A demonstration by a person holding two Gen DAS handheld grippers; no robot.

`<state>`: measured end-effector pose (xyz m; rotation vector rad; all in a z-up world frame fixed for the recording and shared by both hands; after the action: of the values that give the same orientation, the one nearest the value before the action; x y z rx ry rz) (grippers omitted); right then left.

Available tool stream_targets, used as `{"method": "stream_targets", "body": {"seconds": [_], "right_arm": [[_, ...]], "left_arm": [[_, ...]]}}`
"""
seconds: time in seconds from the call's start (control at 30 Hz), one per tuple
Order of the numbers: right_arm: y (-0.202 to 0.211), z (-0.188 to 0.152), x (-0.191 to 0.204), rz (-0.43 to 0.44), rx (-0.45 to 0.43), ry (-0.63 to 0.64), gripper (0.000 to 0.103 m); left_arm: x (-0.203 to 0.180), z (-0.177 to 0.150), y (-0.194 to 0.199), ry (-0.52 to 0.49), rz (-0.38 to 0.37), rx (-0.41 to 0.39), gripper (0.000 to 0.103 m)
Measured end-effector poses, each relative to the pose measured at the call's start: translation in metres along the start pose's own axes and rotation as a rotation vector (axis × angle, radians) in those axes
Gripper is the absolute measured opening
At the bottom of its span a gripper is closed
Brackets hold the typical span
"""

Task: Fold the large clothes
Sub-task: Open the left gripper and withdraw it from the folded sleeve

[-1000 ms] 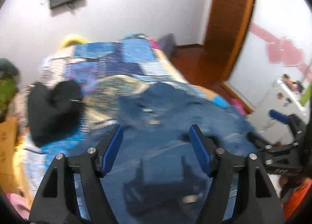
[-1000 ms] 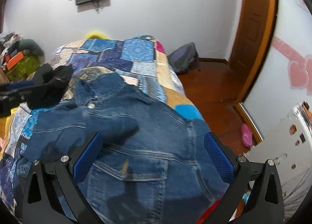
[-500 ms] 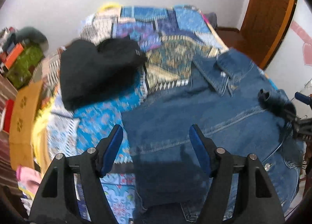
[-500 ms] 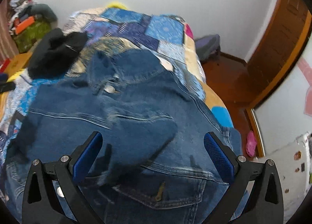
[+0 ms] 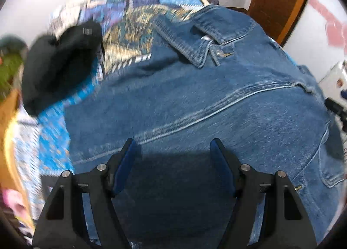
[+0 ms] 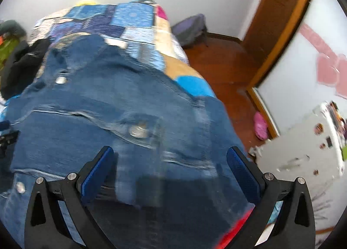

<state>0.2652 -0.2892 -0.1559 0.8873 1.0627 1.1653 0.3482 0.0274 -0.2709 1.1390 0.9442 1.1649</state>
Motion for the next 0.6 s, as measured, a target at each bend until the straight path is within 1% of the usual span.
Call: {"method": "stream_targets", "body": {"seconds": [0.07, 0.17, 0.3, 0.4, 0.47, 0.6], "right_arm": [[0.002, -0.004, -0.014, 0.022, 0.003, -0.037, 0.103], [0.009, -0.009, -0.037, 0.06, -0.006, -0.1, 0.103], [0.022, -0.013, -0.063, 0.087, -0.04, -0.174, 0.103], [0.027, -0.016, -0.085, 0.132, -0.059, -0.243, 0.103], [0.027, -0.021, -0.102, 0.177, -0.062, -0.296, 0.103], [0.014, -0.036, -0.127, 0.286, -0.042, -0.406, 0.103]], "left_arm": [[-0.009, 0.001, 0.007, -0.02, -0.001, -0.01, 0.069], [-0.025, 0.001, 0.022, -0.042, -0.045, -0.028, 0.069], [-0.042, 0.007, 0.047, -0.061, -0.047, -0.088, 0.069], [-0.058, 0.013, 0.065, -0.066, -0.067, -0.138, 0.069], [-0.068, 0.019, 0.073, -0.086, -0.069, -0.174, 0.069], [-0.088, 0.021, 0.083, -0.106, -0.069, -0.208, 0.069]]}}
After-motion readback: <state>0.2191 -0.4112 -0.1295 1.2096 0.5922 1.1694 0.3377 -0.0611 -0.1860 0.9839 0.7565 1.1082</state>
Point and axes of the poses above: each gripper's, at about its wrist camera, not at the fingertips, and y roughly against the way its jaws point, x to its left, z to its top, the point moved 8 cm from there along -y, roughly the way its jaws point, and after that the axes turned 15 degrees about x, right-handed, at the moved point
